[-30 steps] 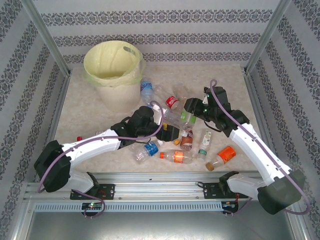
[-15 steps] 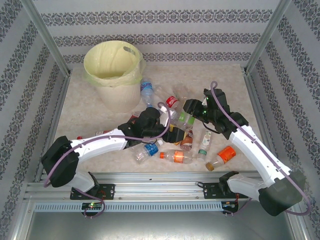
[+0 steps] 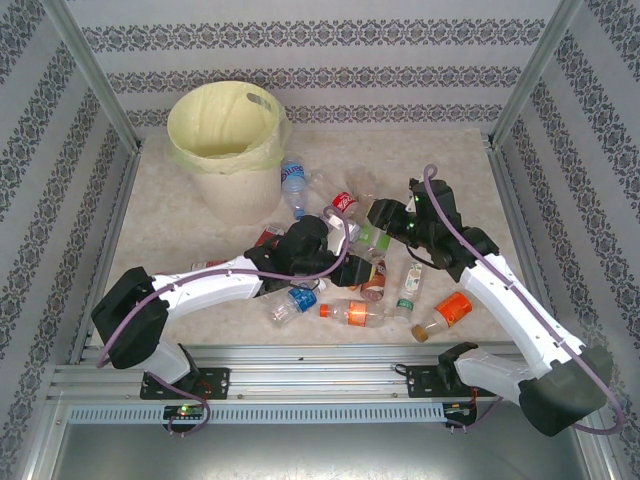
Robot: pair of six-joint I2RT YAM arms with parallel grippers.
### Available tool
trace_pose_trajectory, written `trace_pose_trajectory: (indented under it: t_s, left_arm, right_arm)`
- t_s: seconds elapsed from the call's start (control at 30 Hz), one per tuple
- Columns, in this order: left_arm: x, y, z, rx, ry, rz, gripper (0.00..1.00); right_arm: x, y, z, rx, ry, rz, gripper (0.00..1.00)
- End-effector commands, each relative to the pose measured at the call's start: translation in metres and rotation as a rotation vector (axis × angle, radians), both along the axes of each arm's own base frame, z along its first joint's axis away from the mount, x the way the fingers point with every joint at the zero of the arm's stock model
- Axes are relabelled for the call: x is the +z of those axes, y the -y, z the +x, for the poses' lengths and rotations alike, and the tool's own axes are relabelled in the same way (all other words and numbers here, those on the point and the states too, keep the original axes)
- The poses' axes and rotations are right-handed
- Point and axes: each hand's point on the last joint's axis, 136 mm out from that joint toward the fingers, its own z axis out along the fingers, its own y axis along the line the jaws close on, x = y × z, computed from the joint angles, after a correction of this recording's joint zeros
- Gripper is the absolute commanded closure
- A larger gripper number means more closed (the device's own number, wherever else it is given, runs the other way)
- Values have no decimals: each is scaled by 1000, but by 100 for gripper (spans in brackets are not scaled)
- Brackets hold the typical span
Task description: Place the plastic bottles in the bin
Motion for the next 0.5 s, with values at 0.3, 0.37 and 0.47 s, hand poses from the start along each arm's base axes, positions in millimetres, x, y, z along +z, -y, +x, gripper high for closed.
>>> trace_pose_trajectory:
  t_s: [0.3, 0.37, 0.47]
  left_arm:
    - [28, 9, -2, -28, 62, -49, 68]
    - [34, 5, -1, -15, 84, -40, 69]
    - [39, -4, 0, 10, 103, -7, 69]
  right_arm:
    - [-2, -1, -6, -8, 9, 22, 25]
    - [2, 0, -8, -8, 19, 30, 15]
    - [16, -3, -14, 30, 69, 54, 3]
